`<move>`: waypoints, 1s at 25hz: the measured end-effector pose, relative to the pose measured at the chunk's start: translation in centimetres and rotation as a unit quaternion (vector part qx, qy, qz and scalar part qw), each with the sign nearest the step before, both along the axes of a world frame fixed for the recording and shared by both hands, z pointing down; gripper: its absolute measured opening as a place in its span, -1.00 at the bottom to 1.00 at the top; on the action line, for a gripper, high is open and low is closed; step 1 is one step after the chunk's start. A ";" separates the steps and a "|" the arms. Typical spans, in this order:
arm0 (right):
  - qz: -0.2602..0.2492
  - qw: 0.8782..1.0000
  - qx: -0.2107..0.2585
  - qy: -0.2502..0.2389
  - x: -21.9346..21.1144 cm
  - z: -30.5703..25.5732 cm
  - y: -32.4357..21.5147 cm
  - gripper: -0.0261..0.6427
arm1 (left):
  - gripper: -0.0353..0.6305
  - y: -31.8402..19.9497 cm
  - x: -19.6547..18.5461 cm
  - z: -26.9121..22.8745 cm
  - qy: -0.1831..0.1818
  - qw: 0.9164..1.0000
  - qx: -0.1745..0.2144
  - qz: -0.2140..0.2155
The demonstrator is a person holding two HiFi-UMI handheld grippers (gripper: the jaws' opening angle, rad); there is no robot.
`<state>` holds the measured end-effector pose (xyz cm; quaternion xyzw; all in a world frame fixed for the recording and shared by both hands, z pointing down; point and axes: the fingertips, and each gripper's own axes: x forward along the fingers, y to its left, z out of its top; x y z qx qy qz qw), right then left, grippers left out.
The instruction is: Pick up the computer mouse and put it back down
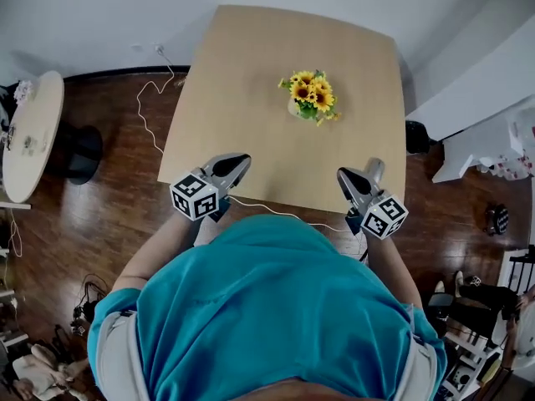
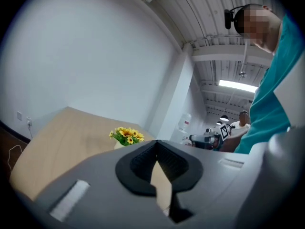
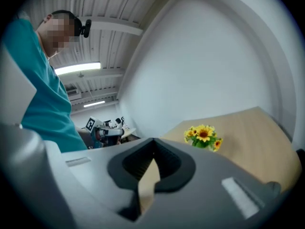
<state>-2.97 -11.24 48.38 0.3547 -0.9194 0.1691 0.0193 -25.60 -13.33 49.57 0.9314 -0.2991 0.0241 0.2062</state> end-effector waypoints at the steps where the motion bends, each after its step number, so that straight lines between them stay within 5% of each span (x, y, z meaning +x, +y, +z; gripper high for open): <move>1: -0.001 1.000 -0.001 0.002 -0.9 0.1 0.0 -0.92 | -0.88 -0.3 -0.9 -0.2 0.005 1.000 0.001 -0.004; 6: -0.013 1.000 0.003 -0.005 -3.6 0.3 -1.5 -0.92 | -0.88 -1.5 -2.2 -0.7 0.020 1.000 -0.002 -0.009; 13: -0.049 0.998 0.002 -0.040 -6.1 1.4 -4.1 -0.92 | -0.88 -1.8 -3.4 -1.2 -0.007 1.000 -0.005 -0.030; 20: -0.071 0.997 0.004 -0.038 -14.1 2.0 -5.3 -0.92 | -0.88 -4.0 -11.6 -1.4 0.002 0.998 -0.001 -0.067; 25: -0.037 0.999 0.006 -0.022 -23.5 3.1 -5.9 -0.92 | -0.88 -6.1 -22.5 -0.4 0.022 0.999 0.005 -0.046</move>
